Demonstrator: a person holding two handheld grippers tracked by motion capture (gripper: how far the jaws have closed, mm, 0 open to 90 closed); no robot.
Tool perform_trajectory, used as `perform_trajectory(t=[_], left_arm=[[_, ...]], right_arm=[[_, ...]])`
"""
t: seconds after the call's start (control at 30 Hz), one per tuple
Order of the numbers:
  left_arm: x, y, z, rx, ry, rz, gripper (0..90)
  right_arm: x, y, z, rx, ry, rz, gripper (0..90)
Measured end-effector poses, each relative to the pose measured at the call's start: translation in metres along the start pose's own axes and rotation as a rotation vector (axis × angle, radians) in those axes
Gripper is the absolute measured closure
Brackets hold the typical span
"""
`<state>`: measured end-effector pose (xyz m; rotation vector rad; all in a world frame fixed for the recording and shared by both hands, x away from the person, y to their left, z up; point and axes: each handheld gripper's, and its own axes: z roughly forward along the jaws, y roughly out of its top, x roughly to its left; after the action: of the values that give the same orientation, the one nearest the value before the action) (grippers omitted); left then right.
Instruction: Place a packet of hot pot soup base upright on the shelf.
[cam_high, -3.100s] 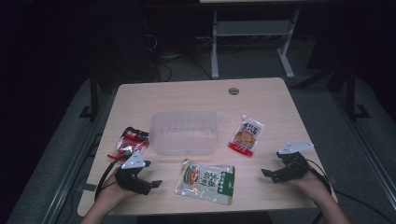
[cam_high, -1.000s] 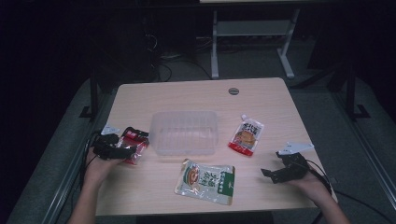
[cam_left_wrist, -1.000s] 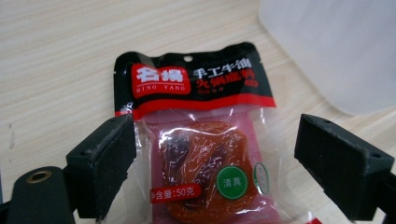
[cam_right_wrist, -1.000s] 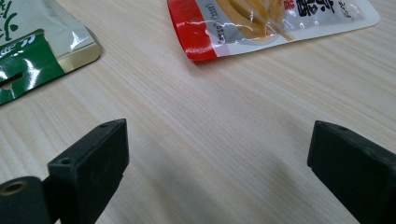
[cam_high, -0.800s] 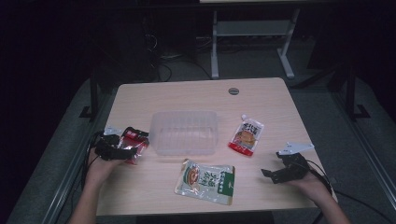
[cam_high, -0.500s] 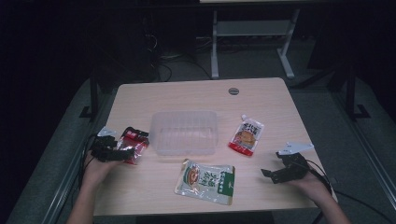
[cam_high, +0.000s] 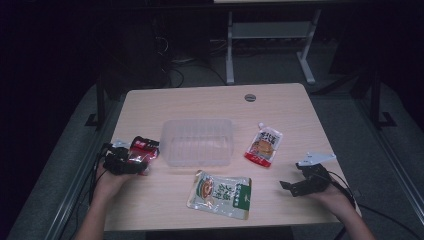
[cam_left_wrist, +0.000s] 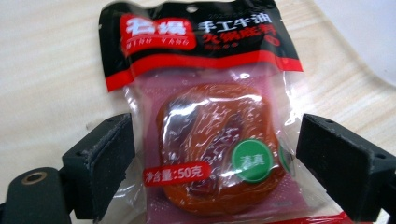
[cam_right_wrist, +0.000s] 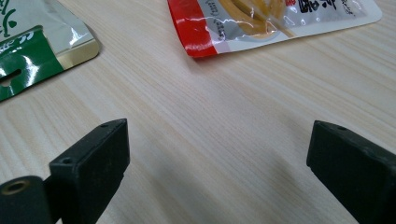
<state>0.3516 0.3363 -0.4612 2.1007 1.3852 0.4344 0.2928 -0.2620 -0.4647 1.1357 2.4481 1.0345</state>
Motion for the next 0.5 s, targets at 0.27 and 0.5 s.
perform_trajectory(t=[0.27, 0.5], left_arm=[[-0.0065, -0.0020, 0.0010, -0.004, 0.042, 0.016, 15.3], [-0.0083, -0.0024, -0.0028, -0.020, 0.060, 0.023, 28.9]], right_arm=[[-0.0003, -0.0002, -0.0002, 0.000, -0.002, 0.004, 5.5], [-0.0003, -0.0004, -0.0003, 0.003, -0.004, 0.011, 5.7]])
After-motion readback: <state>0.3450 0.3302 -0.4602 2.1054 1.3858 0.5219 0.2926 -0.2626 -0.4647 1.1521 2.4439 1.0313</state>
